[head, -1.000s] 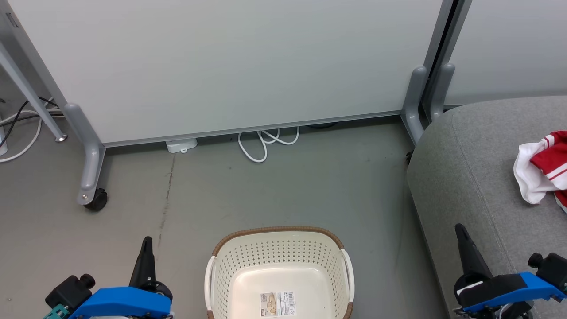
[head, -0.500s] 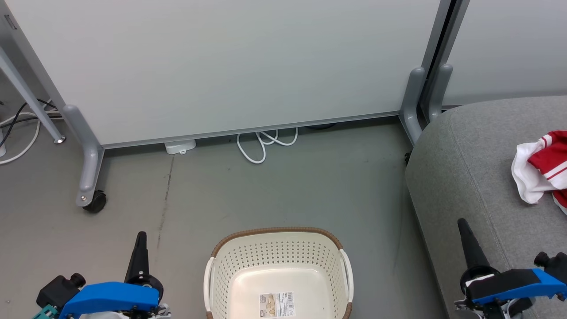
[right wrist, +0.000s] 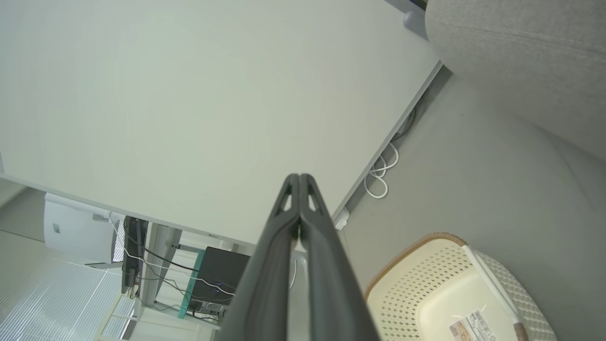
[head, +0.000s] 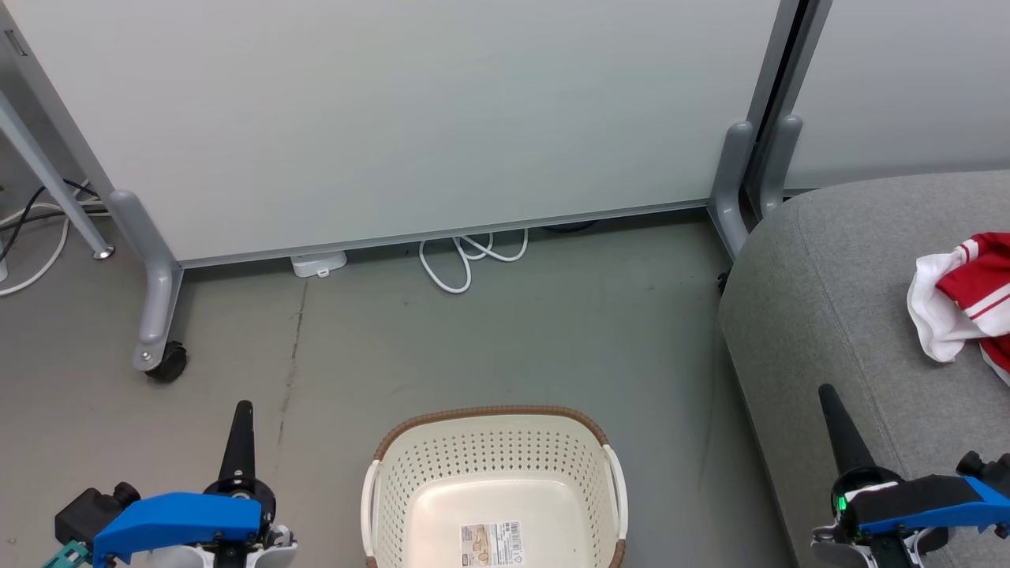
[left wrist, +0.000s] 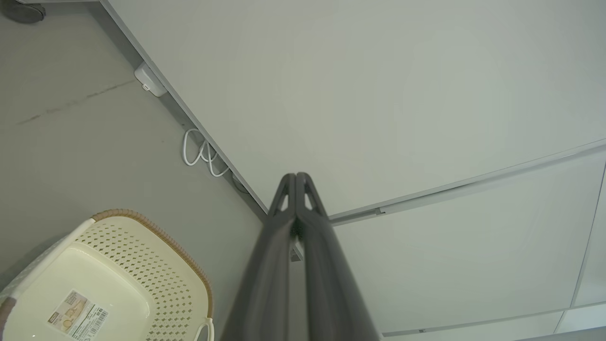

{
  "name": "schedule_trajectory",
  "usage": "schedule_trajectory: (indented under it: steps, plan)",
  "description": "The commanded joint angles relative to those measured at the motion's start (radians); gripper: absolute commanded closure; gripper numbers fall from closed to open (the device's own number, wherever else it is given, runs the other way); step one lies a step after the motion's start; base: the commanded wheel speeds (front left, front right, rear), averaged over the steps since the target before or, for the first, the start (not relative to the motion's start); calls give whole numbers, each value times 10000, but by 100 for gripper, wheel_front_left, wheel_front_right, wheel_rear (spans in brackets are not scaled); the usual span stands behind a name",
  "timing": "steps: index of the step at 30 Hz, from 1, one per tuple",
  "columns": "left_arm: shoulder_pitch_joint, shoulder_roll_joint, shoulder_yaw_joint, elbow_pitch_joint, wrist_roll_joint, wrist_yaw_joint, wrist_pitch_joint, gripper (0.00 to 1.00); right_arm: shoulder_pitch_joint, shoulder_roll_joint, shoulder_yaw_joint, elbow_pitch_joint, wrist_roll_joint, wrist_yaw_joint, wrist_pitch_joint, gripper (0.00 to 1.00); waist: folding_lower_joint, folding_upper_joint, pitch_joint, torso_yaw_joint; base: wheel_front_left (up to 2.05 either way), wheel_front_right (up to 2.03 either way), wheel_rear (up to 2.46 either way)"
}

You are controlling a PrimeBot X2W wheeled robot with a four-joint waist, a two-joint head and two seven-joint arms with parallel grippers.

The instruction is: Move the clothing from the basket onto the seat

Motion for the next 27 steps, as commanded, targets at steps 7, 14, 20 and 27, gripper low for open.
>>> schedule_trajectory:
  steps: [7,14,20,27]
  plan:
    - [-272,-4,201,-184,-693,-11,222,100,-281,-28,-62,-41,801,3,121,100,-1,0,-16,-23,0,0,0]
    - [-318,-26,338,-263,-1313,-12,405,100,-325,-30,-99,-17,1531,3,227,100,-1,0,-34,-48,0,0,0]
    - [-342,-45,439,-317,-1742,-13,534,100,-376,-31,-127,-1,2035,3,296,100,-1,0,-48,-68,0,0,0]
    - [-387,-65,532,-374,-2217,-14,685,100,-422,-32,-154,18,2594,3,374,100,-1,0,-64,-90,0,0,0]
